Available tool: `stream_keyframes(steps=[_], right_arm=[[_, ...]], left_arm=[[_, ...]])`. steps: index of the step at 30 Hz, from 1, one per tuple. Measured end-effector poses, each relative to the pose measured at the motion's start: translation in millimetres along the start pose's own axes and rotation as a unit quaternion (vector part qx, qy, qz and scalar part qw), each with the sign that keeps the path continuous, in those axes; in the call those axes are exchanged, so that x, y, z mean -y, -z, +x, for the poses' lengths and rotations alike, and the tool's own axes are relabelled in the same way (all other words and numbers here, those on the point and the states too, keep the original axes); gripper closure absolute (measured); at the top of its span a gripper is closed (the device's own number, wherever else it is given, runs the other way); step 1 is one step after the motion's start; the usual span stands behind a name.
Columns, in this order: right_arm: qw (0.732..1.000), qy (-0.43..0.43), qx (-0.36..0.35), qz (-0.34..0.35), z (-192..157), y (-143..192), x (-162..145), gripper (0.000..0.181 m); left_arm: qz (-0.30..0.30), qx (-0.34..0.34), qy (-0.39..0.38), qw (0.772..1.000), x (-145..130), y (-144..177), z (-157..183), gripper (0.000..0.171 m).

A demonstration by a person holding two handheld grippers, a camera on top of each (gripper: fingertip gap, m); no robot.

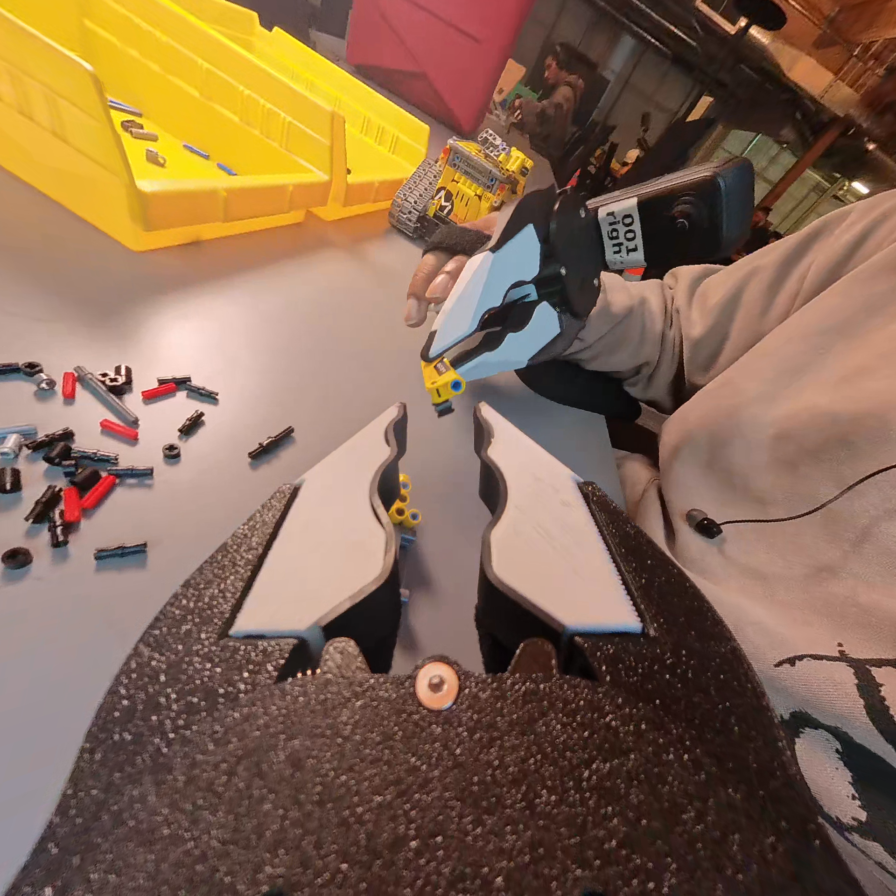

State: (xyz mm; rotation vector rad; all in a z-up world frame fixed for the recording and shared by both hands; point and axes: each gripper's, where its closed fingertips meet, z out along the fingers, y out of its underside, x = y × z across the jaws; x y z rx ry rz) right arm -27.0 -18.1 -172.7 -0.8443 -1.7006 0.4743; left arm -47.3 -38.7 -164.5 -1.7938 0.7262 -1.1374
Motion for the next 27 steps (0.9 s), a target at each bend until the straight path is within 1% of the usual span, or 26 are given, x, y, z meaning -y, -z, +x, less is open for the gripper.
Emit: stream_keyframes(steps=[3, 5, 11, 13, 15, 18, 20, 22, 23, 24, 25, 26, 27], right_arm=[[1.0, -0.005, -0.018, 0.012, 2, -2, 7, 0.176], [1.0, -0.004, -0.026, 0.013, 4, -3, 10, 0.176], [0.999, -0.009, -0.031, 0.013, 6, -1, 10, 0.176], [0.999, -0.008, -0.037, 0.008, 7, -2, 8, 0.176], [0.999, -0.003, -0.042, 0.007, 7, -2, 9, 0.176], [0.999, 0.004, -0.042, 0.003, 7, -3, 9, 0.175], [0.999, -0.023, -0.024, 0.008, 3, -4, 8, 0.174], [0.995, -0.097, 0.015, 0.027, -3, -5, 13, 0.155], [0.991, -0.129, 0.03, 0.033, -5, -6, 15, 0.151], [0.988, -0.148, 0.039, 0.036, -5, -7, 17, 0.151], [0.986, -0.156, 0.046, 0.037, -7, -8, 18, 0.156], [0.985, -0.158, 0.064, 0.034, -12, -8, 17, 0.164], [0.984, -0.163, 0.07, 0.03, -14, -9, 15, 0.166]], left_arm=[[-0.005, 0.0, -0.004, 1.0, -3, -6, 3, 0.156], [0.0, 0.011, -0.013, 1.0, -1, -7, 1, 0.164], [0.009, 0.022, -0.026, 0.999, 2, -9, 1, 0.163], [0.017, 0.025, -0.022, 0.999, 4, -9, 1, 0.156], [0.024, 0.026, -0.012, 0.999, 6, -9, -1, 0.163], [0.027, 0.024, 0.0, 0.999, 6, -9, -2, 0.164], [0.017, 0.034, -0.015, 0.999, 3, -9, -4, 0.164], [-0.007, 0.057, -0.059, 0.997, -2, -12, -4, 0.165], [-0.023, 0.067, -0.085, 0.994, -6, -15, -4, 0.165], [-0.035, 0.072, -0.105, 0.991, -9, -18, -2, 0.165], [-0.044, 0.073, -0.117, 0.99, -12, -21, 0, 0.164], [-0.05, 0.081, -0.125, 0.988, -14, -22, -1, 0.165], [-0.056, 0.085, -0.132, 0.986, -16, -22, -2, 0.165]])
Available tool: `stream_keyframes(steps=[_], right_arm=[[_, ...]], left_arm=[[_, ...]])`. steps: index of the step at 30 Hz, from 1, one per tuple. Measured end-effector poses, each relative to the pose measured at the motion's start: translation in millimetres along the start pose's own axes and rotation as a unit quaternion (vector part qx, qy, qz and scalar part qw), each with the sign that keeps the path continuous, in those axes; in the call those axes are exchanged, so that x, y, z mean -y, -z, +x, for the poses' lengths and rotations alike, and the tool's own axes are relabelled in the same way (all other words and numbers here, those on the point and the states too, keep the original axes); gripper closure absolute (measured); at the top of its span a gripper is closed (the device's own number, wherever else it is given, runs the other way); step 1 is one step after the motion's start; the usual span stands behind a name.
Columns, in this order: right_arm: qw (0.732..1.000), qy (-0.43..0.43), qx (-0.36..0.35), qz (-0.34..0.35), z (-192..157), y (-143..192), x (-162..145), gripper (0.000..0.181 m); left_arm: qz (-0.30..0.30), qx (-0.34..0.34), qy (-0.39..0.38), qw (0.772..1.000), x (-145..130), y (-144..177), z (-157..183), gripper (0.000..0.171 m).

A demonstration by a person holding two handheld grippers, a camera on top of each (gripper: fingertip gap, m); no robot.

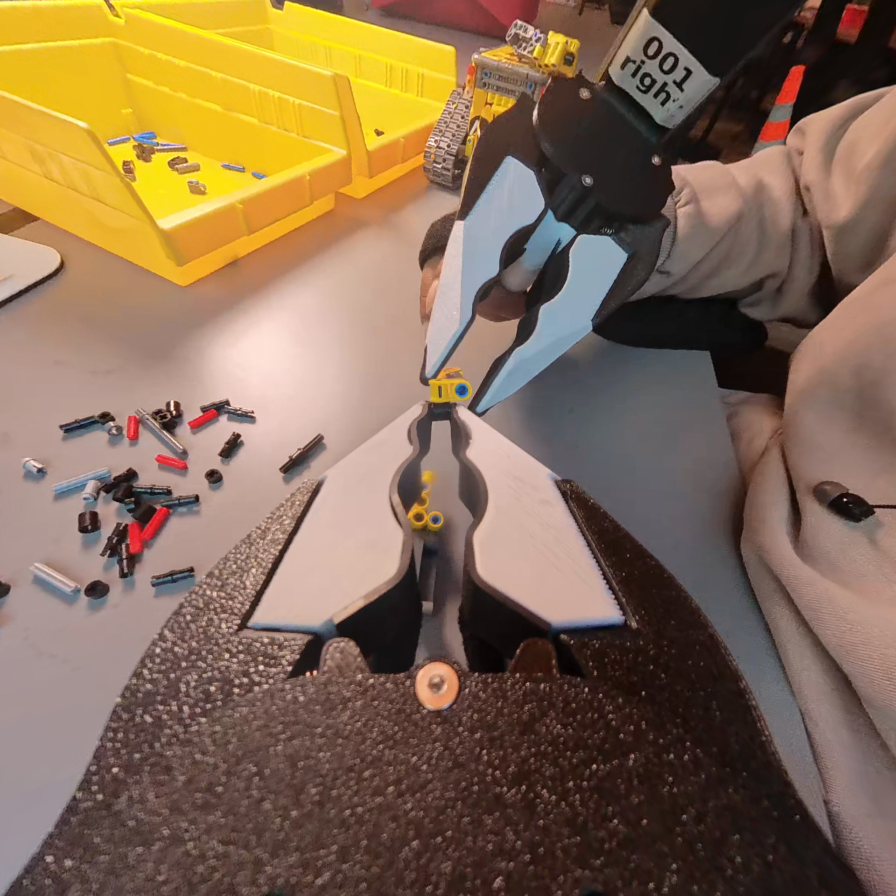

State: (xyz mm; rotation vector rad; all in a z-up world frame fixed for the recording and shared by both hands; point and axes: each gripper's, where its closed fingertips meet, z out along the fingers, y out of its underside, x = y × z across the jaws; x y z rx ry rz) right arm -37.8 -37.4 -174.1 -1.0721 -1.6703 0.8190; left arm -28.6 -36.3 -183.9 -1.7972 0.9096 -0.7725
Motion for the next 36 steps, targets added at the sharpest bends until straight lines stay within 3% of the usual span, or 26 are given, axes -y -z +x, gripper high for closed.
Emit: stream_keyframes(steps=[7, 13, 15, 17, 19, 23, 24, 26, 32, 36], right_arm=[[0.992, -0.097, 0.085, -0.001, -12, 5, -7, 0.165], [0.991, -0.087, 0.102, -0.023, -16, 6, -11, 0.169], [0.99, -0.097, 0.102, -0.001, -12, 10, -3, 0.171], [0.99, -0.113, 0.074, 0.05, 6, 23, 12, 0.181], [0.988, -0.12, 0.041, 0.09, 30, 46, 28, 0.181], [0.995, -0.082, 0.046, 0.04, 15, 33, 14, 0.181], [0.996, -0.073, 0.052, 0.023, 8, 26, 6, 0.167], [0.994, -0.066, 0.081, -0.011, -8, 15, -7, 0.157], [0.991, -0.07, 0.11, -0.006, -20, 9, -4, 0.167], [0.994, -0.058, 0.097, -0.012, -19, 8, -6, 0.167]], left_arm=[[-0.04, 0.015, -0.081, 0.996, -11, -7, 7, 0.165], [-0.055, 0.016, -0.107, 0.993, -14, -9, 11, 0.164], [-0.04, 0.014, -0.094, 0.995, -7, -5, 9, 0.164], [-0.074, 0.055, -0.099, 0.991, -20, 3, -11, 0.165], [-0.037, 0.031, -0.053, 0.997, -11, 11, -11, 0.165], [-0.019, 0.012, -0.063, 0.998, 1, 3, -2, 0.165], [-0.017, 0.006, -0.071, 0.997, 2, 1, 3, 0.165], [-0.024, 0.002, -0.088, 0.996, -2, -3, 9, 0.165], [-0.051, 0.001, -0.123, 0.991, -13, -9, 18, 0.165], [-0.045, -0.005, -0.098, 0.994, -13, -9, 16, 0.164]])
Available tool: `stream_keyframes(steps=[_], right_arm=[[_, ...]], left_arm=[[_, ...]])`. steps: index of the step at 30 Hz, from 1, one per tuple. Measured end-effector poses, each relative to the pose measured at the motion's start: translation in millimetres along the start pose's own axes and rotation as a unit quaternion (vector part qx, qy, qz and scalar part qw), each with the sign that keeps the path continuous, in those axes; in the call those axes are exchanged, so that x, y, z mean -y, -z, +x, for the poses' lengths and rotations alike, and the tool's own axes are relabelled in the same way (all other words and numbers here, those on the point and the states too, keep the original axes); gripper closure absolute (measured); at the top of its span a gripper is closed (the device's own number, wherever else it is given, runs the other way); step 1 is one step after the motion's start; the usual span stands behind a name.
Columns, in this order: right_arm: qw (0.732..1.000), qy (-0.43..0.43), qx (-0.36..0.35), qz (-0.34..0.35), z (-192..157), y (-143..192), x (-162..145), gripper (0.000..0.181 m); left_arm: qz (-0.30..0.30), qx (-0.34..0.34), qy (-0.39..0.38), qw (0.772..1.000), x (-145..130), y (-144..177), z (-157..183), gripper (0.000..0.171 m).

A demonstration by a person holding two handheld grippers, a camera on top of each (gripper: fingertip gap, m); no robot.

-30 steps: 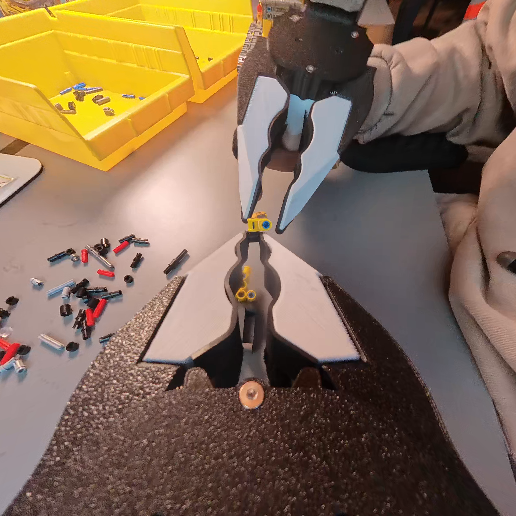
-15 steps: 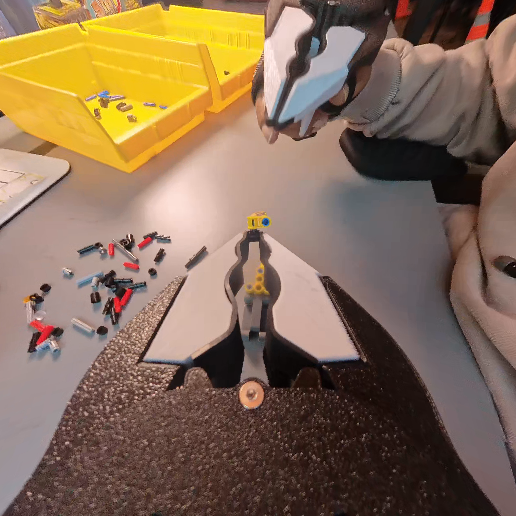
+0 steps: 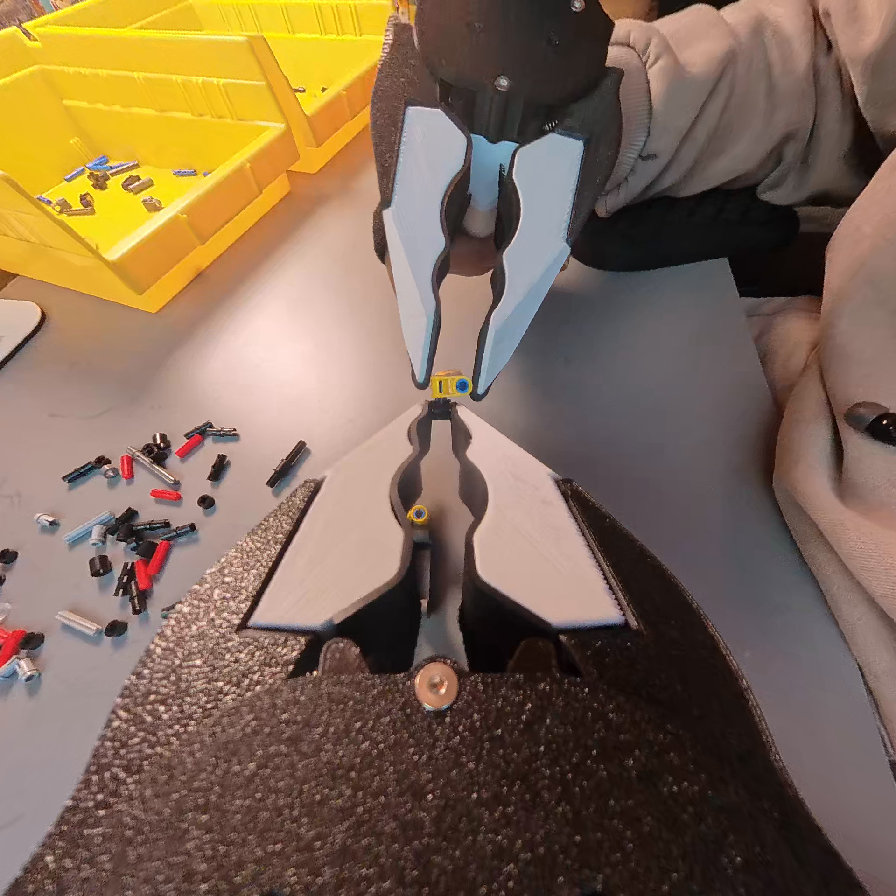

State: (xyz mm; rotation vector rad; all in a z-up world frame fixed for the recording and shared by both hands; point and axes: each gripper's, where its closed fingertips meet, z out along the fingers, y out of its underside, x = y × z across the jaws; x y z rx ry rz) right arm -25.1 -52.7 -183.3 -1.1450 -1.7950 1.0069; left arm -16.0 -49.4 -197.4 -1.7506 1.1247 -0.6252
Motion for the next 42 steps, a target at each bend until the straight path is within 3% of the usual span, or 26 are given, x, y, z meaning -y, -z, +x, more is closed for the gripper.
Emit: stream_keyframes(steps=[4, 7, 10, 13, 16, 18, 20, 21, 23, 24, 27, 32, 35, 39, 42], right_arm=[[0.998, 0.015, -0.042, 0.039, 13, 5, 14, 0.168], [0.988, -0.025, -0.067, 0.134, 27, 25, 41, 0.167], [0.955, -0.124, -0.032, 0.268, 33, 46, 73, 0.168], [0.93, -0.183, 0.01, 0.318, 28, 42, 82, 0.168], [0.938, -0.178, 0.026, 0.297, 22, 32, 76, 0.168], [0.95, -0.169, 0.029, 0.262, 22, 30, 68, 0.168], [0.97, -0.146, 0.024, 0.19, 23, 28, 49, 0.17], [0.984, -0.122, 0.014, 0.132, 23, 24, 32, 0.181], [0.998, -0.048, -0.012, 0.025, 22, 20, 1, 0.181], [0.999, -0.035, -0.014, 0.013, 20, 19, -2, 0.176], [0.997, -0.068, 0.019, 0.041, 10, 18, 11, 0.159], [0.991, -0.119, 0.047, 0.033, 8, 15, 4, 0.158], [0.985, -0.161, 0.056, 0.034, 11, 15, 2, 0.159], [0.988, -0.145, 0.053, 0.012, 7, 10, -6, 0.175], [0.988, -0.147, 0.051, 0.019, 7, 9, -3, 0.175]], left_arm=[[0.044, -0.005, 0.076, 0.996, 10, 10, -11, 0.165], [0.107, -0.021, 0.137, 0.985, 24, 22, -20, 0.15], [0.179, -0.055, 0.15, 0.971, 48, 27, -15, 0.133], [0.224, -0.081, 0.138, 0.961, 71, 25, -5, 0.133], [0.207, -0.08, 0.124, 0.967, 71, 17, 0, 0.158], [0.185, -0.074, 0.124, 0.972, 62, 19, -3, 0.158], [0.163, -0.064, 0.127, 0.976, 51, 23, -7, 0.159], [0.145, -0.054, 0.117, 0.981, 44, 23, -8, 0.159], [0.103, -0.033, 0.093, 0.99, 32, 20, -10, 0.159], [0.086, -0.028, 0.084, 0.992, 28, 17, -9, 0.159], [0.039, -0.017, 0.057, 0.997, 16, 7, -6, 0.159], [0.002, -0.008, 0.025, 1.0, 4, 3, -3, 0.159], [-0.013, -0.007, 0.004, 1.0, 0, 0, 1, 0.159], [-0.027, -0.002, -0.008, 1.0, -4, -2, 2, 0.159], [-0.01, -0.005, 0.001, 1.0, 0, 1, 1, 0.159]])
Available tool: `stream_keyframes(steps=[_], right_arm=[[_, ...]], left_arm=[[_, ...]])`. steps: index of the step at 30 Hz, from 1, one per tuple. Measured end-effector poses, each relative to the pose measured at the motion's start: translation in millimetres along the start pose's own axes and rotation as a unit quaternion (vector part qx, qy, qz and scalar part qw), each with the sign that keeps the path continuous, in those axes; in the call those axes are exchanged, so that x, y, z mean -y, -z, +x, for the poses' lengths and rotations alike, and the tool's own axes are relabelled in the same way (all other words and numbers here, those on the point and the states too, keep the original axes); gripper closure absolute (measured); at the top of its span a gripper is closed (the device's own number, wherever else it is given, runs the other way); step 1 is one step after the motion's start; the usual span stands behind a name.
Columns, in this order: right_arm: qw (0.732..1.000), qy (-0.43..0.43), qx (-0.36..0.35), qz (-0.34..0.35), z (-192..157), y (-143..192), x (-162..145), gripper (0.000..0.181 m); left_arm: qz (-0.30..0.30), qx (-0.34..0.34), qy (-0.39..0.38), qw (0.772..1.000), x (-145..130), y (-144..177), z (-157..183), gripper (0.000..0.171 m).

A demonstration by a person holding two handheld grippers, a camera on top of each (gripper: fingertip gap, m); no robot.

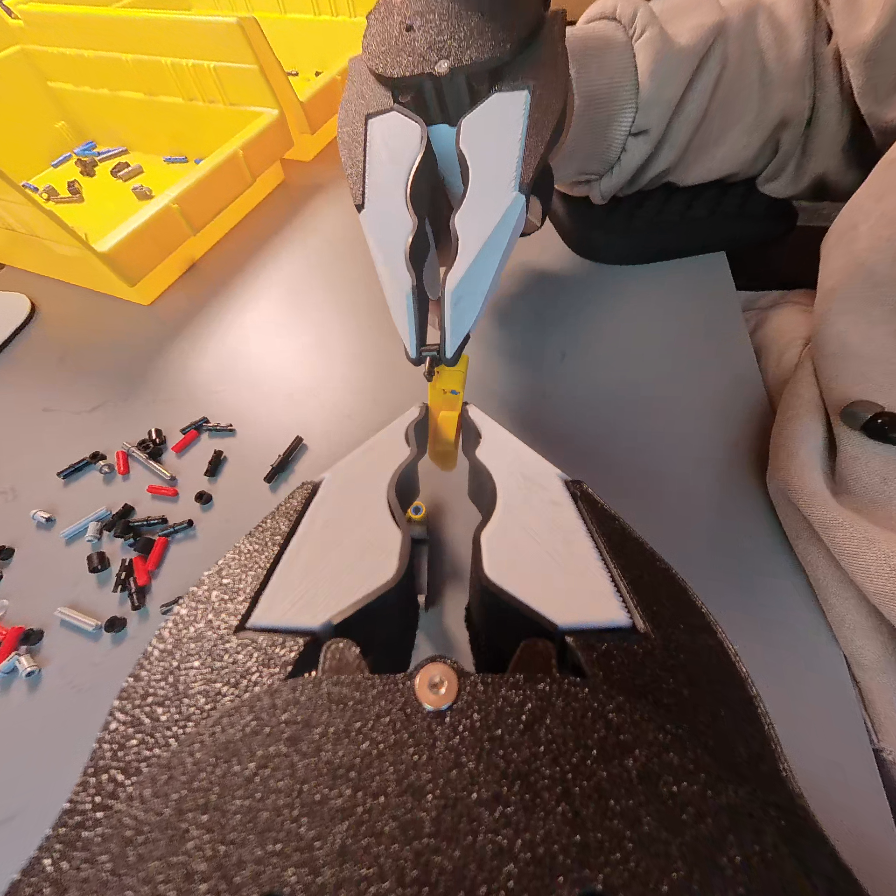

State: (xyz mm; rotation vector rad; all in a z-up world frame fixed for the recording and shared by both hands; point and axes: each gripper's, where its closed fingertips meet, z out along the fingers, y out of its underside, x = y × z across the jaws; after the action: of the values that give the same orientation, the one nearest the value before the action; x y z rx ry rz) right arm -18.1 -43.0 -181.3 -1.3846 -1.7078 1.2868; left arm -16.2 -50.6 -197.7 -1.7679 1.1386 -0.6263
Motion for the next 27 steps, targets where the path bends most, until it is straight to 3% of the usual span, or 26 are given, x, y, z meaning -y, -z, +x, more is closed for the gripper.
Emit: stream_keyframes(steps=[4, 7, 10, 14, 18, 24, 26, 27], right_arm=[[0.997, -0.015, -0.008, 0.075, 6, 8, 23, 0.176], [0.981, -0.034, -0.013, 0.189, 9, 22, 54, 0.176], [0.98, 0.005, -0.034, 0.198, 7, 22, 58, 0.176], [0.978, 0.094, -0.081, 0.168, 4, 18, 55, 0.176], [0.972, 0.161, -0.113, 0.127, 6, 16, 45, 0.176], [0.935, 0.285, -0.194, 0.079, 13, 13, 43, 0.177], [0.935, 0.28, -0.161, 0.144, -8, 16, 62, 0.177], [0.93, 0.298, -0.159, 0.144, -15, 13, 67, 0.177]], left_arm=[[0.103, -0.002, 0.066, 0.992, 28, 14, -11, 0.156], [0.195, -0.052, 0.168, 0.965, 49, 26, -16, 0.149], [0.24, -0.124, 0.239, 0.933, 62, 30, -11, 0.152], [0.234, -0.139, 0.271, 0.923, 60, 26, -13, 0.158], [0.208, -0.121, 0.281, 0.929, 52, 19, -16, 0.161], [0.2, -0.12, 0.352, 0.907, 42, 13, -28, 0.165], [0.164, -0.09, 0.363, 0.913, 25, 4, -35, 0.165], [0.17, -0.099, 0.365, 0.91, 27, 6, -34, 0.165]])
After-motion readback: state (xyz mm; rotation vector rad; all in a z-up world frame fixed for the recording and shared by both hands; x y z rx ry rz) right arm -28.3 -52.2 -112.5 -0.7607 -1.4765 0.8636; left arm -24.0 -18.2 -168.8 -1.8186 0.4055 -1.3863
